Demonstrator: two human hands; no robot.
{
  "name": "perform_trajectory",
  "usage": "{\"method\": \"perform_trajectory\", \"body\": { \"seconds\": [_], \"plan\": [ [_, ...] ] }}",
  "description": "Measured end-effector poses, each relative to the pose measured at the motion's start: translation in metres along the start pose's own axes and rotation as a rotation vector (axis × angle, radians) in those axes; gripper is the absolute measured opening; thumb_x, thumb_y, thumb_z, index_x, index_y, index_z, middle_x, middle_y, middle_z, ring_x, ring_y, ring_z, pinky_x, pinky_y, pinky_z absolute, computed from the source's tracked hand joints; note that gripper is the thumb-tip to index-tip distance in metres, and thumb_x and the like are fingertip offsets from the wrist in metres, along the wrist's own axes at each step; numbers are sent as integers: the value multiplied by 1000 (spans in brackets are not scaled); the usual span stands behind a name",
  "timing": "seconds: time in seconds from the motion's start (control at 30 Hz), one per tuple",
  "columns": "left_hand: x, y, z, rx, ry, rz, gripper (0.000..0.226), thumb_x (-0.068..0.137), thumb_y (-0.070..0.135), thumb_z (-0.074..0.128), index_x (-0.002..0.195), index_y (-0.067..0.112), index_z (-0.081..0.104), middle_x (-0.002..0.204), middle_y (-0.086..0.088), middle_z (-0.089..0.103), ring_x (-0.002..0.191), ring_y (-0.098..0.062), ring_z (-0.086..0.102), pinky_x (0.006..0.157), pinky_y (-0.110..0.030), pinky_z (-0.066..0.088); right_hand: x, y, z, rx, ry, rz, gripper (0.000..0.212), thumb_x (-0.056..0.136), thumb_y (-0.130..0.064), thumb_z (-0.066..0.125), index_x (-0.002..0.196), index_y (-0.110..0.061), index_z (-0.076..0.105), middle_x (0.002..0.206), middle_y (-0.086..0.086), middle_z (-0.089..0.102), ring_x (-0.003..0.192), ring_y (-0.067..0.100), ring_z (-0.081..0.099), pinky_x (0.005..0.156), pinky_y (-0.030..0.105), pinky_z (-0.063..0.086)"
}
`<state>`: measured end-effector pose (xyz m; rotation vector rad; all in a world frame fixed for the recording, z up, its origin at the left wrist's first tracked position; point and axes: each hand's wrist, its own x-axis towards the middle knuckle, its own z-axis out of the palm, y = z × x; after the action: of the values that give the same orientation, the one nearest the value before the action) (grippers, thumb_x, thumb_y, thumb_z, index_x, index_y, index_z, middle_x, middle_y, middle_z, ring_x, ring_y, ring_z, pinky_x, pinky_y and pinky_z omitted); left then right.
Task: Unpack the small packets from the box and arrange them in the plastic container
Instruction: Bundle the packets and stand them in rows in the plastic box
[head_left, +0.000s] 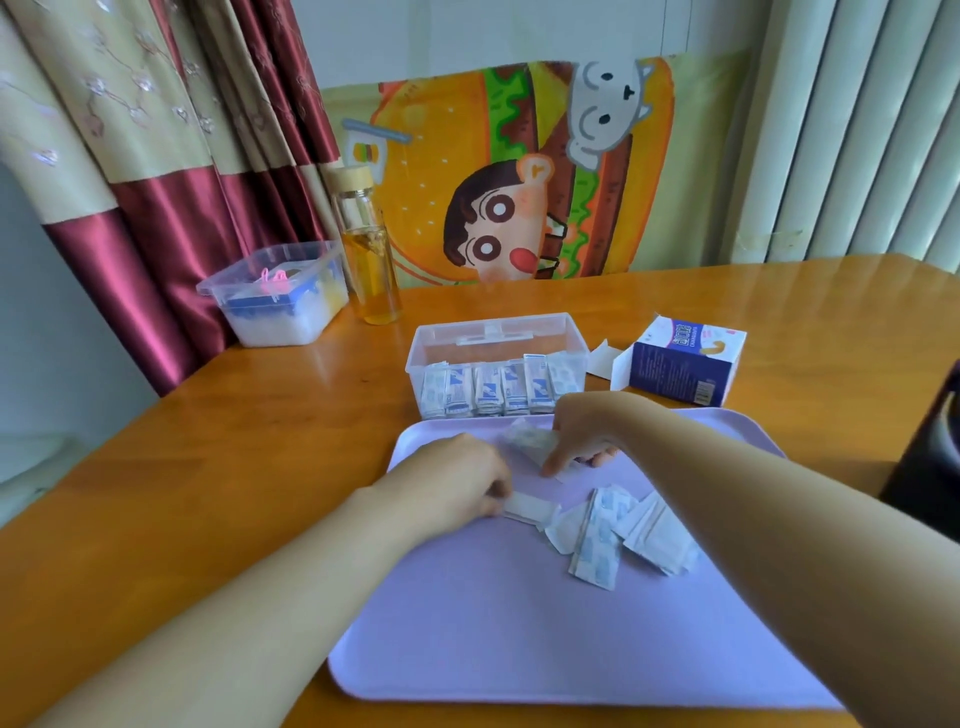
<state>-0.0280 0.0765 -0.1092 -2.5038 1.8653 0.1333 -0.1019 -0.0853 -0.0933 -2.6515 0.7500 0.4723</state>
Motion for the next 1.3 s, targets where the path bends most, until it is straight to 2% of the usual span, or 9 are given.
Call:
{"method": "perform_trajectory", "body": {
  "seconds": [0.2, 0.47, 0.6, 0.7, 0.8, 0.9, 1.0, 1.17, 1.3],
  "plan": [
    [10, -1, -9, -78, -170, -100, 38, 86, 28, 65, 122, 24, 55, 109, 11, 59, 93, -9, 51, 73, -20, 37, -3, 12, 3, 107, 34, -19, 26, 76, -35, 74, 74, -14, 58, 66, 1, 53, 53, 14, 46, 49, 19, 34],
    [26, 6, -29, -75, -468, -171, 35, 84, 33, 68, 115, 18, 62, 100, 5, 55, 90, -17, 53, 75, -27, 42, -19, 27, 1, 257, -2, -95, 28, 81, -20, 70, 107, -12, 62, 75, -1, 60, 63, 9, 54, 52, 10, 42],
    [22, 5, -21, -125, -353, -152, 19, 84, 27, 67, 99, 25, 55, 89, 11, 52, 87, -15, 53, 77, -30, 45, -22, 25, -3, 188, 197, -155, 21, 81, -22, 69, 99, -14, 60, 73, -3, 54, 61, 9, 48, 48, 15, 34],
    [9, -3, -9, 8, 30, -73, 19, 82, 13, 55, 79, 31, 47, 84, 12, 53, 88, -14, 53, 77, -30, 44, -24, 19, -3, 114, 410, -223, 15, 83, -18, 66, 95, -16, 56, 83, 1, 54, 63, 13, 47, 46, 18, 31],
    [-5, -12, 3, 102, 251, 30, 24, 85, 8, 49, 91, 30, 54, 99, 11, 52, 103, -12, 48, 88, -23, 32, -24, 14, 7, 46, 397, -273, 15, 82, -18, 66, 94, -12, 59, 85, 5, 57, 69, 20, 49, 49, 21, 32],
    [-17, -26, 9, -66, 170, 13, 28, 87, 15, 51, 104, 34, 61, 107, 14, 55, 107, -4, 50, 87, -16, 26, -26, 12, 12, 30, 271, -297, 17, 81, -25, 70, 87, -17, 56, 74, -5, 51, 65, 14, 45, 49, 20, 29],
    [-22, -38, 11, -209, 57, -42, 30, 82, 18, 56, 103, 39, 63, 108, 16, 53, 107, -3, 49, 96, -26, 39, -29, 16, 5, 103, 252, -267, 22, 82, -32, 69, 76, -17, 54, 65, -5, 45, 56, 11, 38, 48, 22, 23],
    [-15, -32, 0, -247, 115, -19, 27, 88, 27, 60, 115, 32, 61, 117, 16, 57, 106, 0, 49, 94, -21, 40, -32, 20, -2, 154, 251, -210, 30, 81, -35, 69, 96, -10, 62, 76, 2, 55, 61, 15, 44, 53, 25, 29],
    [-1, -20, -6, -137, -92, -43, 36, 86, 36, 62, 121, 28, 57, 118, 11, 56, 110, -8, 51, 95, -26, 41, -36, 18, 0, 185, 146, -195, 27, 79, -33, 72, 101, -23, 58, 77, -7, 58, 60, 8, 49, 53, 18, 37]
  ]
}}
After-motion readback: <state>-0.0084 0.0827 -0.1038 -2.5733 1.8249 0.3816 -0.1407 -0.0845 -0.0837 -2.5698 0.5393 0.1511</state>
